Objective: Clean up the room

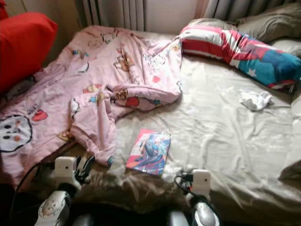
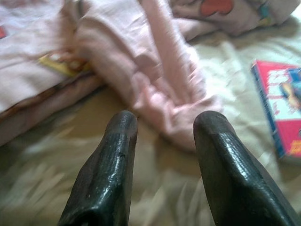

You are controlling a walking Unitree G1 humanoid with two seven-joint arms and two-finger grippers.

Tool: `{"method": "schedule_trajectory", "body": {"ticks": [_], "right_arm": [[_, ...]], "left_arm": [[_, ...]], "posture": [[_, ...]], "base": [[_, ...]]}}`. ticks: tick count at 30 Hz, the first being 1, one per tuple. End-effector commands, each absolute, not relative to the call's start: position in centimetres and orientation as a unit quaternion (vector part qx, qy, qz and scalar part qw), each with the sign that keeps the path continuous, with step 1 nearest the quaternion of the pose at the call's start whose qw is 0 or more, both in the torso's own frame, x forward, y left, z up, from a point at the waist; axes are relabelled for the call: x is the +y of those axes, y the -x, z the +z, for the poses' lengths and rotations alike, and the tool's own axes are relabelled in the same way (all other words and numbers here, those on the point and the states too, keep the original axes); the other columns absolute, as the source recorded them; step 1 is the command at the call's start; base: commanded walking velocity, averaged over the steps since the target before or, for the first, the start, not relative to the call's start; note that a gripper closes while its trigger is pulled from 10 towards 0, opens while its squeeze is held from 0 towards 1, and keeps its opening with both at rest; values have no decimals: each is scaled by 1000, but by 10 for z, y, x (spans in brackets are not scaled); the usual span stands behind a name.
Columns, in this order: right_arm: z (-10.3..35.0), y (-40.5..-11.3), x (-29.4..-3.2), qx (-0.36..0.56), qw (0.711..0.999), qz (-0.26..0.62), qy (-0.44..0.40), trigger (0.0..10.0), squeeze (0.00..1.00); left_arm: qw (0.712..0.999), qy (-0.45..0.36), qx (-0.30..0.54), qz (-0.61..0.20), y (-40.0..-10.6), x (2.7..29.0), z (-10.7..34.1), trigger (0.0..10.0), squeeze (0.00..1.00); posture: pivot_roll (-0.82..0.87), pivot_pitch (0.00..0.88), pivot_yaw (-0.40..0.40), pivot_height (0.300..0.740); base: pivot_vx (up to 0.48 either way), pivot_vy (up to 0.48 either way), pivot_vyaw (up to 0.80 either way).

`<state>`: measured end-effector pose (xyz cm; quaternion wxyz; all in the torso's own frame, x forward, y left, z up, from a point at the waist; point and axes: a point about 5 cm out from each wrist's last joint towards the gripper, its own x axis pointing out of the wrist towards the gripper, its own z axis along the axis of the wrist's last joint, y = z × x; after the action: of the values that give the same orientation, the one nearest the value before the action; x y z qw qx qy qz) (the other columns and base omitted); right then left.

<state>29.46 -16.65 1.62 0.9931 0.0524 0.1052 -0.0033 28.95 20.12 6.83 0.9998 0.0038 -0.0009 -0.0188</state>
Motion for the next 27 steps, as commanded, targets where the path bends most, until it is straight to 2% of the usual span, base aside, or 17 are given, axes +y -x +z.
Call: {"method": "schedule_trajectory", "body": {"ticks": [1,4,8,11,17,18,19,27], "right_arm": [[13,-296,-171,131,990,0,-45,10000,1000],[18,-303,-170,138,990,22,-5,10000,1000],[39,-323,-169,115,992,38,-31,10000,1000],[53,-335,-166,105,992,70,-13,10000,1000],[57,-342,-169,132,988,84,-6,10000,1000],[57,-342,-169,135,987,86,-5,10000,541],[48,-337,-169,168,979,111,22,10000,0],[33,-328,-174,225,967,120,30,10000,0]], "left_arm": [[1000,-4,3,-18,-288,202,68,10000,0],[1000,-4,1,-19,-288,202,69,10000,0],[1000,-6,0,-20,-288,204,70,10000,0],[1000,-8,1,-19,-287,206,71,10000,0],[1000,-13,3,-17,-286,209,71,10000,0],[1000,-13,3,-17,-286,209,71,10000,0],[1000,-14,5,-17,-285,210,71,10000,0],[1000,-18,6,-17,-286,212,73,10000,0]], "posture": [[16,197,-29,554],[23,207,-23,554],[26,220,-18,554],[30,228,-15,554],[30,239,-9,554],[30,239,-9,554],[33,245,-4,554],[39,250,3,554]], "base": [[0,0,0],[0,0,0],[0,0,0],[0,0,0],[0,0,0],[0,0,0],[0,0,0],[0,0,0]]}}
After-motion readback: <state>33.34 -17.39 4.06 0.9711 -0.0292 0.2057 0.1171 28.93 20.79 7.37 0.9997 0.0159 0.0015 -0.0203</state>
